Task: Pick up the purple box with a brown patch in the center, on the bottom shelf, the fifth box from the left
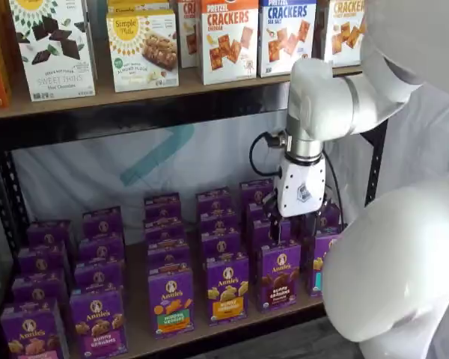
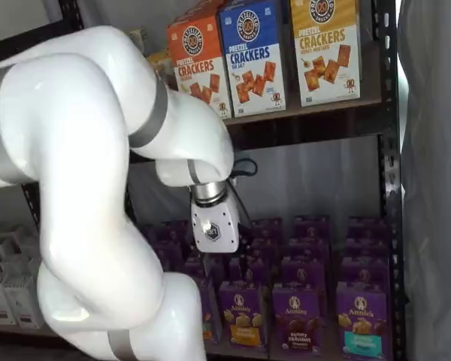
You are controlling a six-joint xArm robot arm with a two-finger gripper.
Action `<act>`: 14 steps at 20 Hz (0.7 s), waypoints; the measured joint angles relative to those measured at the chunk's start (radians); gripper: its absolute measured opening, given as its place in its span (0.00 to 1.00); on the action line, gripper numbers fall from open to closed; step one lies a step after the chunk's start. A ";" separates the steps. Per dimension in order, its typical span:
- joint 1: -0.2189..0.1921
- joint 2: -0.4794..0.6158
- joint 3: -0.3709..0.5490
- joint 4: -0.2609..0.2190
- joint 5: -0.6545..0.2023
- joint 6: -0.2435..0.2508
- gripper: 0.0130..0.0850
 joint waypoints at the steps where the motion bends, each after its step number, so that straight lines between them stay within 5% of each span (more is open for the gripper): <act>1: -0.003 0.028 0.003 -0.015 -0.036 0.007 1.00; 14: -0.040 0.429 -0.046 -0.005 -0.380 -0.040 1.00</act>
